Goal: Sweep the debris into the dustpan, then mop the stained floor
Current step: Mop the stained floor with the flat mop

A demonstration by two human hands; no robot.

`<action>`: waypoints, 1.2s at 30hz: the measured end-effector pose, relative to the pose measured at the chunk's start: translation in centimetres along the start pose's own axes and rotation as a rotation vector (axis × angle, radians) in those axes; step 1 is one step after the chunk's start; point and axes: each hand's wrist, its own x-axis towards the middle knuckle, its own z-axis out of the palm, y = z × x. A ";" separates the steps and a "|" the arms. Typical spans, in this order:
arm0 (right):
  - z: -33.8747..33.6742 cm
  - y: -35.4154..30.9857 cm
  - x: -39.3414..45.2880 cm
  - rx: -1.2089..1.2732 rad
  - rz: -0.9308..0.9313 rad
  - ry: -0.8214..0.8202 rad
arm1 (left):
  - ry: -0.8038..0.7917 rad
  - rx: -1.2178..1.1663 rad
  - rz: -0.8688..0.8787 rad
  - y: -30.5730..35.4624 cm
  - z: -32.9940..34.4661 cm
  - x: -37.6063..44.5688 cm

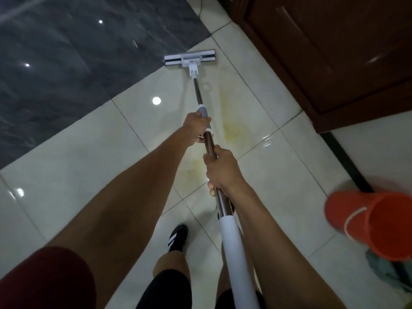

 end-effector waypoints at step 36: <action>-4.4 18.8 -13.3 0.002 0.048 0.072 | -0.241 1.151 0.275 -14.1 9.7 -12.7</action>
